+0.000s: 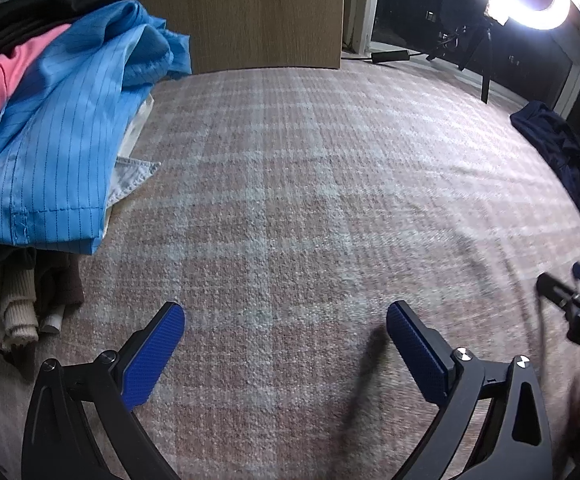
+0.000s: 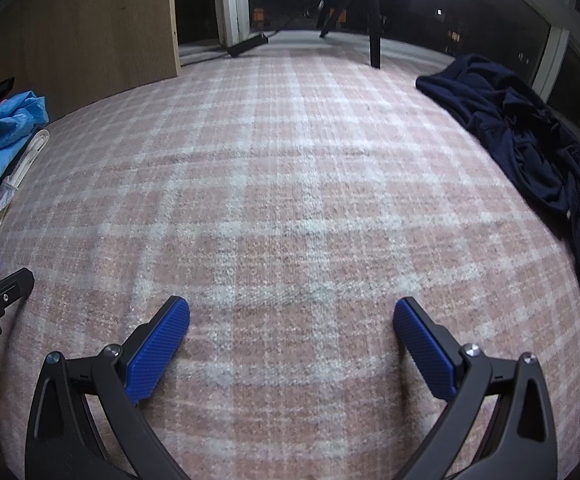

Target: Fold clothes

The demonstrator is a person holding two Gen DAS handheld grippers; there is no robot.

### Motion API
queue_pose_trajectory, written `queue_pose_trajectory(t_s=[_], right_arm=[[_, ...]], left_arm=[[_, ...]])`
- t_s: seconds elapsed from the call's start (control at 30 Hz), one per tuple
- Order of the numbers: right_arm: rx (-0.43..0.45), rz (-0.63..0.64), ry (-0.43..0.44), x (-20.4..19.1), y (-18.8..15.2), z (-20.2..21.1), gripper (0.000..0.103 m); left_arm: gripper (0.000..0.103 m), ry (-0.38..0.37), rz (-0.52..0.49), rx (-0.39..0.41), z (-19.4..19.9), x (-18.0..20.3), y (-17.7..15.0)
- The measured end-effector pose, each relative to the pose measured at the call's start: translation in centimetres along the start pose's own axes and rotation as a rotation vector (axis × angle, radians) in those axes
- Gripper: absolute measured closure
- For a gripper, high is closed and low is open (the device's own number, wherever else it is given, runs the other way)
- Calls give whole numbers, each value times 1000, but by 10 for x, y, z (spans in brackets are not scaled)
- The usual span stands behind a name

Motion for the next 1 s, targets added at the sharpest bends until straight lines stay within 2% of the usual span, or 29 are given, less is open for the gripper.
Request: queue_pose_trajectory(t_s=[0.17, 0.33, 0.5, 0.63, 0.83, 1.0], right_arm=[[-53, 13, 49, -7, 1, 14, 0], [28, 1, 40, -5, 9, 65, 0], [136, -36, -1, 6, 18, 126, 0], [201, -82, -43, 18, 19, 162, 0], [282, -151, -143, 37, 13, 202, 0], [336, -192, -221, 60, 5, 228, 0]], left_arm=[[8, -7, -3, 6, 27, -5, 5], [7, 12, -73, 92, 87, 1, 13], [7, 39, -134, 188, 140, 5, 20], [7, -2, -166, 238, 166, 7, 25], [7, -36, -236, 298, 188, 24, 34], [6, -95, -303, 314, 198, 51, 43]])
Point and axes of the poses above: each gripper's, at about its wrist camera, not at the fingertips, and z roughly against the way its jaws point, x to its right, y to its top, the point moved 7 cm from there along -z, roughly the way its jaws point, and after that the axes turned 12 degrees about -x, right-handed, at the moved point
